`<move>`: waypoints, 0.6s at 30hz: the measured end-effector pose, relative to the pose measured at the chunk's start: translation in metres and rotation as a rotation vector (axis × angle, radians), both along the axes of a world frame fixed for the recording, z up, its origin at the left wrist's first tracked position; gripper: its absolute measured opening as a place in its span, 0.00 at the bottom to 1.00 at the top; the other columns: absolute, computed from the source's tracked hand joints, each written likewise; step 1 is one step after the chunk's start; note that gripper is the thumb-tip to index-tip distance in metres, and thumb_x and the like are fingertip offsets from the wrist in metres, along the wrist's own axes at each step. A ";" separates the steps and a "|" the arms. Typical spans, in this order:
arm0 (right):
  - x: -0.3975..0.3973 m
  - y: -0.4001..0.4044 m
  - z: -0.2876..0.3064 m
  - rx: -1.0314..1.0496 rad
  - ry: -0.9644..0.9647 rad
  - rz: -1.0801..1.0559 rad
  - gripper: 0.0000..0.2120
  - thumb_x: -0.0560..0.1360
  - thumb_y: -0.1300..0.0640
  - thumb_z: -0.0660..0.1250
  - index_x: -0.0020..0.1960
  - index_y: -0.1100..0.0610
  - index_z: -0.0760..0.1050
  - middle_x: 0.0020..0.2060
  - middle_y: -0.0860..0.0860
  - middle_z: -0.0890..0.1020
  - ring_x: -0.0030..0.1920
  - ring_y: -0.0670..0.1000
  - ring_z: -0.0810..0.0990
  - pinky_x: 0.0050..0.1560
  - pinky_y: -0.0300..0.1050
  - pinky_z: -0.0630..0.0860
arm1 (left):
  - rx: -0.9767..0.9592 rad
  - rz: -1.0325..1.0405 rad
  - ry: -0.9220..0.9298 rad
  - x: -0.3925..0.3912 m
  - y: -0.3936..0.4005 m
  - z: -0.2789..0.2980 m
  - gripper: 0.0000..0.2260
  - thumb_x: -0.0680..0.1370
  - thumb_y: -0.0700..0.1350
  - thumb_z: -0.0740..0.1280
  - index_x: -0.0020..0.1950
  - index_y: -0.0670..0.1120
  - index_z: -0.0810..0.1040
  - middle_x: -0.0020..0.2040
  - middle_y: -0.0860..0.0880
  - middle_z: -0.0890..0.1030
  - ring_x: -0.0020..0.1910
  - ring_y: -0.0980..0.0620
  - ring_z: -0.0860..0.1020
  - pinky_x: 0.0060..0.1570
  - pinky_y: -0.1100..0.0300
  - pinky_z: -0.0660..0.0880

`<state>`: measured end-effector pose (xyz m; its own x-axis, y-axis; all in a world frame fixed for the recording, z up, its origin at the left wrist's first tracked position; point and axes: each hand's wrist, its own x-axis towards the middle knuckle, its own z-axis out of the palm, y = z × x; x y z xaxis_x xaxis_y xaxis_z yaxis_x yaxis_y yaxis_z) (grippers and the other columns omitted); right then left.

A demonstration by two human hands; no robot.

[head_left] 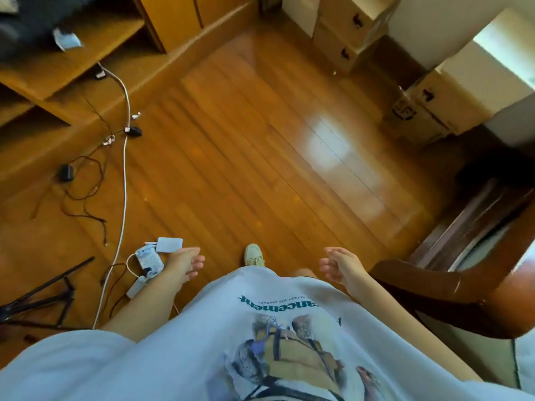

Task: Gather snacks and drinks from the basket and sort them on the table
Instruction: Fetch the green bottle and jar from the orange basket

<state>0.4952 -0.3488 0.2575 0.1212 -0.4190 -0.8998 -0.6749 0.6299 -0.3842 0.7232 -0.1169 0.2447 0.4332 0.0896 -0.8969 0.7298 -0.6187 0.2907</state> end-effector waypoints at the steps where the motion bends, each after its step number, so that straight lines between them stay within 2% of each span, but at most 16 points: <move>1: 0.008 -0.006 -0.001 0.008 0.014 -0.017 0.07 0.79 0.58 0.59 0.53 0.59 0.73 0.37 0.56 0.78 0.33 0.51 0.75 0.33 0.42 0.71 | -0.004 -0.038 -0.006 0.011 -0.017 0.003 0.13 0.80 0.43 0.60 0.64 0.41 0.73 0.57 0.42 0.79 0.43 0.51 0.76 0.38 0.61 0.70; 6: 0.045 -0.048 -0.015 0.014 0.124 -0.074 0.07 0.79 0.59 0.60 0.54 0.61 0.73 0.34 0.57 0.77 0.31 0.51 0.75 0.31 0.42 0.74 | -0.125 -0.261 -0.020 0.053 -0.095 0.010 0.12 0.80 0.44 0.60 0.63 0.44 0.74 0.51 0.46 0.79 0.44 0.52 0.76 0.38 0.63 0.72; 9: 0.073 -0.082 -0.025 0.022 0.182 -0.098 0.08 0.78 0.61 0.61 0.55 0.62 0.73 0.34 0.57 0.77 0.30 0.51 0.74 0.31 0.42 0.75 | -0.195 -0.311 -0.006 0.078 -0.136 0.008 0.12 0.81 0.45 0.60 0.62 0.45 0.74 0.51 0.47 0.79 0.43 0.53 0.76 0.36 0.65 0.72; 12: 0.115 -0.126 -0.031 0.011 0.221 -0.042 0.10 0.78 0.61 0.60 0.57 0.63 0.73 0.33 0.55 0.76 0.30 0.50 0.74 0.30 0.40 0.75 | -0.186 -0.292 -0.029 0.111 -0.170 0.002 0.11 0.81 0.46 0.59 0.61 0.46 0.74 0.50 0.48 0.79 0.42 0.55 0.76 0.36 0.65 0.72; 14: 0.154 -0.158 -0.030 0.004 0.211 -0.005 0.12 0.79 0.62 0.60 0.60 0.65 0.73 0.32 0.55 0.75 0.30 0.50 0.73 0.38 0.42 0.77 | -0.157 -0.221 -0.033 0.138 -0.187 -0.002 0.11 0.81 0.45 0.59 0.61 0.46 0.74 0.47 0.48 0.79 0.38 0.55 0.74 0.34 0.64 0.70; 15: 0.175 -0.174 -0.027 0.006 0.190 0.004 0.13 0.79 0.63 0.59 0.61 0.66 0.72 0.32 0.56 0.75 0.31 0.51 0.73 0.38 0.40 0.78 | -0.138 -0.159 -0.023 0.152 -0.194 -0.003 0.12 0.81 0.44 0.59 0.62 0.45 0.75 0.46 0.48 0.79 0.37 0.55 0.73 0.33 0.64 0.69; 16: 0.196 -0.190 -0.024 0.003 0.172 0.020 0.13 0.78 0.64 0.59 0.62 0.67 0.71 0.34 0.59 0.77 0.33 0.54 0.76 0.36 0.38 0.78 | -0.118 -0.087 -0.012 0.166 -0.199 -0.004 0.12 0.80 0.44 0.59 0.62 0.44 0.75 0.44 0.47 0.79 0.36 0.54 0.72 0.32 0.63 0.68; 17: 0.218 -0.205 -0.021 -0.007 0.169 0.052 0.14 0.78 0.64 0.59 0.62 0.68 0.71 0.40 0.63 0.79 0.40 0.60 0.78 0.37 0.38 0.78 | -0.098 -0.021 -0.003 0.180 -0.203 -0.004 0.12 0.80 0.43 0.59 0.62 0.44 0.75 0.42 0.47 0.79 0.35 0.54 0.72 0.31 0.63 0.67; 18: 0.240 -0.218 -0.018 -0.019 0.180 0.093 0.15 0.78 0.65 0.59 0.63 0.68 0.71 0.49 0.67 0.80 0.49 0.64 0.79 0.44 0.41 0.78 | -0.084 0.038 0.003 0.192 -0.206 -0.003 0.12 0.80 0.43 0.59 0.62 0.43 0.75 0.40 0.48 0.78 0.34 0.54 0.72 0.31 0.63 0.67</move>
<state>0.7348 -0.5673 0.2394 -0.0016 -0.4309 -0.9024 -0.7888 0.5552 -0.2637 0.9150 -0.3224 0.2416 0.4279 0.0297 -0.9033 0.7531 -0.5643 0.3382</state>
